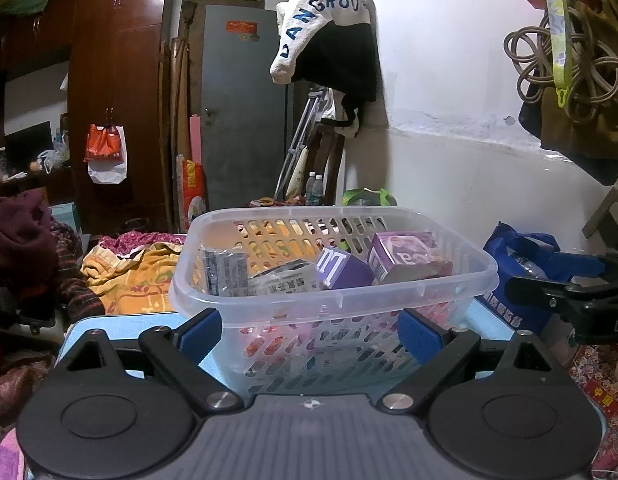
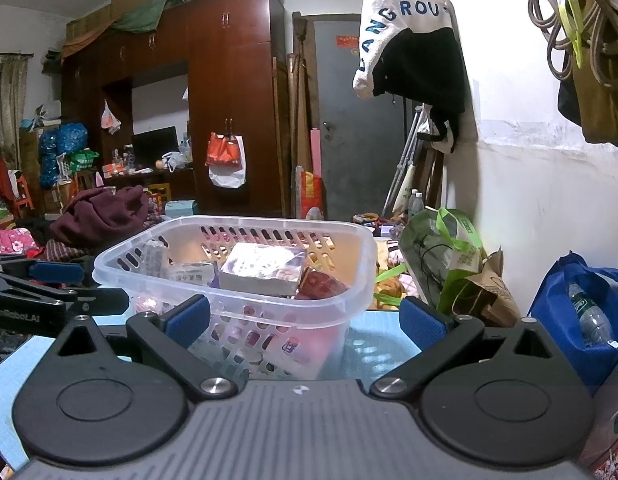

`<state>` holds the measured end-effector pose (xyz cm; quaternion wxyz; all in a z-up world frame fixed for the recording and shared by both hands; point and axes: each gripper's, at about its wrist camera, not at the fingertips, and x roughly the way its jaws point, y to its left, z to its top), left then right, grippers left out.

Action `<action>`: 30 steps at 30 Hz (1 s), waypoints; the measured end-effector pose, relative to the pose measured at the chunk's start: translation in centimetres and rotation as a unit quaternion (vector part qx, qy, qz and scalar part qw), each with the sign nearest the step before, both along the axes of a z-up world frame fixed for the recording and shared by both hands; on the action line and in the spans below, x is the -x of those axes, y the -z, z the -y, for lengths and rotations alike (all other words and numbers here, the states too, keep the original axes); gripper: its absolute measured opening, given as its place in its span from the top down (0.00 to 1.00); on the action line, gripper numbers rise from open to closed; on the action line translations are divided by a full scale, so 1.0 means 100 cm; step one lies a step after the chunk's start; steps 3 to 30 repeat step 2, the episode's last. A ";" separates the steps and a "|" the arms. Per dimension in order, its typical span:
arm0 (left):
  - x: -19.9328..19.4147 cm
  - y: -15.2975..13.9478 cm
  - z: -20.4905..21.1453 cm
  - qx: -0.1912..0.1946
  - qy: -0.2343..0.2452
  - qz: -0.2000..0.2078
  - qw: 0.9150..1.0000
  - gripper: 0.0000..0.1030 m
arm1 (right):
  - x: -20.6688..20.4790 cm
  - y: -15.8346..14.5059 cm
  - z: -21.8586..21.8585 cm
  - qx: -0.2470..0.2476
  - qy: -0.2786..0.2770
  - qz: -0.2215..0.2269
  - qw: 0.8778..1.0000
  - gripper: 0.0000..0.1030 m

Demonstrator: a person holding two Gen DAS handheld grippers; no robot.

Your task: Organize objects

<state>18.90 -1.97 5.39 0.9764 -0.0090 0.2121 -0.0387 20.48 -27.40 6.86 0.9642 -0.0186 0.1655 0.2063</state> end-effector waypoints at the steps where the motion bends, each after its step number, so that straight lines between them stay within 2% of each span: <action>1: 0.000 0.000 0.001 -0.002 0.000 0.001 1.000 0.06 | 0.000 0.000 0.000 -0.001 0.000 -0.001 1.000 0.00; 30: 0.000 0.000 0.001 -0.003 0.000 0.002 1.000 0.06 | 0.000 0.001 0.000 -0.001 0.000 -0.001 1.000 0.00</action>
